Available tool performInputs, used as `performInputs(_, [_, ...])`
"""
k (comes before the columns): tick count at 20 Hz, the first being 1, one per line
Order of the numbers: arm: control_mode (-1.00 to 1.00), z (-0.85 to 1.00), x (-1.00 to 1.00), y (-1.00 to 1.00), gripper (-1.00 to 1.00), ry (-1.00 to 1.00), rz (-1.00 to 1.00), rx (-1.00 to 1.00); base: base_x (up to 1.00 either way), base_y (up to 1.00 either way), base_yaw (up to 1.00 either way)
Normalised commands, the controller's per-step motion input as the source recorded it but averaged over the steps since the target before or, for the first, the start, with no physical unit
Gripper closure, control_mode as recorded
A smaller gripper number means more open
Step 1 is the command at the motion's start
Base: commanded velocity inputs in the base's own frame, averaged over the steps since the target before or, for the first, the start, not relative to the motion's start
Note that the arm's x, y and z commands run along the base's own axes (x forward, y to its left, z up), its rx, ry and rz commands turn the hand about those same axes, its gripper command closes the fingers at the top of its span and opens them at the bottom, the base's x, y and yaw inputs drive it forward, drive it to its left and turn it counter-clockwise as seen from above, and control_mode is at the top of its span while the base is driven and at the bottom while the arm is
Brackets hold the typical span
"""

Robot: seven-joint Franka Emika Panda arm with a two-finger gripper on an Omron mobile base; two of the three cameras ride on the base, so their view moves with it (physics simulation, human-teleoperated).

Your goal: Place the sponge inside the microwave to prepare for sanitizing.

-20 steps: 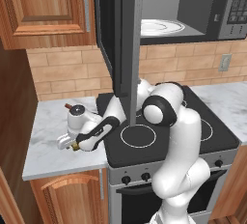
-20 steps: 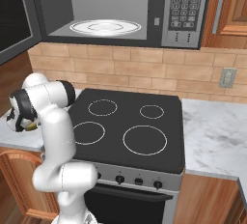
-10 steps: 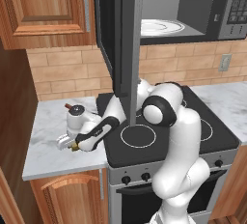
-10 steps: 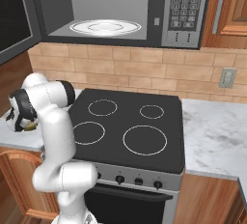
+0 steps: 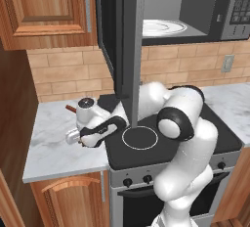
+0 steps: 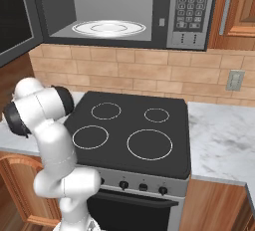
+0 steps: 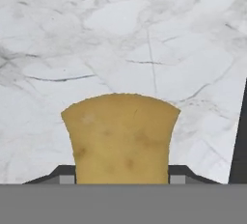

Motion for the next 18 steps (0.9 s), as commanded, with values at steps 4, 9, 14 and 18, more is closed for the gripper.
performInputs(4, [-1.0,0.31,-0.18,-0.86,1.0,0.0,-0.08,0.0,0.0,0.0,0.0])
performInputs(9, [-1.0,0.39,-0.16,-0.96,1.0,0.0,-0.07,0.0,0.0,0.0,0.0])
performInputs(14, [-1.0,0.47,-0.14,-1.0,1.0,0.0,-0.07,0.0,0.0,0.0,0.0])
performInputs(18, [-1.0,0.55,-0.2,-1.0,1.0,0.0,-0.07,0.0,0.0,0.0,0.0])
